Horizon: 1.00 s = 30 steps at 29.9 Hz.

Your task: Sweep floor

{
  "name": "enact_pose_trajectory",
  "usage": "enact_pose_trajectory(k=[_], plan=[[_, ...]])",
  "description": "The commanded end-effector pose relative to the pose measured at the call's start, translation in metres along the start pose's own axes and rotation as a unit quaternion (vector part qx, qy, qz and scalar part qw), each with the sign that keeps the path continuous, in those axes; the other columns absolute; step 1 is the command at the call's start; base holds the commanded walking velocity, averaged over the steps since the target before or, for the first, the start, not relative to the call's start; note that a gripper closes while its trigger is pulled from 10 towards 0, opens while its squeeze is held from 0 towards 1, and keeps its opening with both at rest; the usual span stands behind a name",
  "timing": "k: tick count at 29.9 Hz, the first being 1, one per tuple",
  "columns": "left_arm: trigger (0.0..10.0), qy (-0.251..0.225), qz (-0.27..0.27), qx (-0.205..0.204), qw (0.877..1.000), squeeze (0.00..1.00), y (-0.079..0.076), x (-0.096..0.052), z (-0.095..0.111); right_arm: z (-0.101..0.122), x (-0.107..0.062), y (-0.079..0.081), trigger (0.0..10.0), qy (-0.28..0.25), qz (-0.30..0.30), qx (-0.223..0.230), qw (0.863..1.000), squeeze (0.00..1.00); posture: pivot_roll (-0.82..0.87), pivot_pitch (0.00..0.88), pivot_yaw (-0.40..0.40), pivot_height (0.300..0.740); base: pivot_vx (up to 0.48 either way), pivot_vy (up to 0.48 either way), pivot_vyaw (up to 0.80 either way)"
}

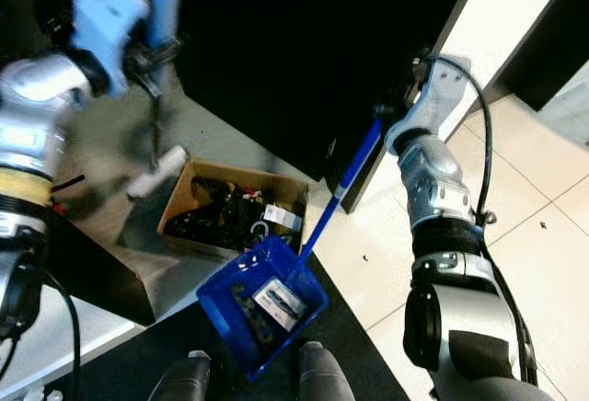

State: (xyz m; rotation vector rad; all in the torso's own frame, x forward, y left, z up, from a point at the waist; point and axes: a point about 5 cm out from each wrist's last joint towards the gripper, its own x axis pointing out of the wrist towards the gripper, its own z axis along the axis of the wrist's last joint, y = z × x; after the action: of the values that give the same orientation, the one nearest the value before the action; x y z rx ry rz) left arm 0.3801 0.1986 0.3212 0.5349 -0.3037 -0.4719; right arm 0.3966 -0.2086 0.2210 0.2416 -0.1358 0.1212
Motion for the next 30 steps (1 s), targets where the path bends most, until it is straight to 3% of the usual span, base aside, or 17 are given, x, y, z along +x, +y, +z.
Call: enact_pose_trajectory(k=[1, 9, 12, 17, 24, 30], plan=[[10.0, -0.013, 0.020, -0.008, 1.000, 0.00, 0.019, -0.010, 0.014, 0.016, 0.004, -0.002, 10.0, -0.028, -0.002, 0.008, 1.000, 0.00, -0.03, 0.140, -0.036, 0.740, 0.000, 0.000, 0.00], [10.0, 0.075, 0.036, -0.026, 0.996, 0.00, 0.033, -0.029, -0.002, 0.039, 0.010, -0.004, 10.0, -0.064, -0.013, -0.018, 0.998, 0.00, -0.03, 0.136, -0.037, 0.740, 0.000, 0.000, 0.00], [10.0, 0.138, 0.068, -0.019, 0.988, 0.00, 0.032, -0.041, -0.023, 0.045, 0.012, -0.007, 10.0, -0.083, -0.031, -0.033, 0.996, 0.00, -0.03, 0.132, -0.042, 0.740, 0.000, 0.000, 0.00], [10.0, 0.191, 0.109, -0.006, 0.975, 0.00, 0.033, -0.055, -0.033, 0.042, 0.010, -0.012, 10.0, -0.099, -0.078, -0.058, 0.990, 0.00, -0.03, 0.130, -0.044, 0.740, 0.000, 0.000, 0.00], [10.0, 0.206, 0.158, -0.054, 0.964, 0.00, 0.027, -0.066, -0.039, 0.039, 0.009, -0.015, 10.0, -0.118, -0.136, -0.086, 0.980, 0.00, -0.03, 0.130, -0.045, 0.740, 0.000, 0.000, 0.00], [10.0, 0.216, 0.183, -0.105, 0.953, 0.00, 0.017, -0.079, -0.045, 0.047, 0.013, -0.009, 10.0, -0.139, -0.141, -0.058, 0.978, 0.00, -0.02, 0.134, -0.056, 0.740, 0.000, 0.000, 0.00]])
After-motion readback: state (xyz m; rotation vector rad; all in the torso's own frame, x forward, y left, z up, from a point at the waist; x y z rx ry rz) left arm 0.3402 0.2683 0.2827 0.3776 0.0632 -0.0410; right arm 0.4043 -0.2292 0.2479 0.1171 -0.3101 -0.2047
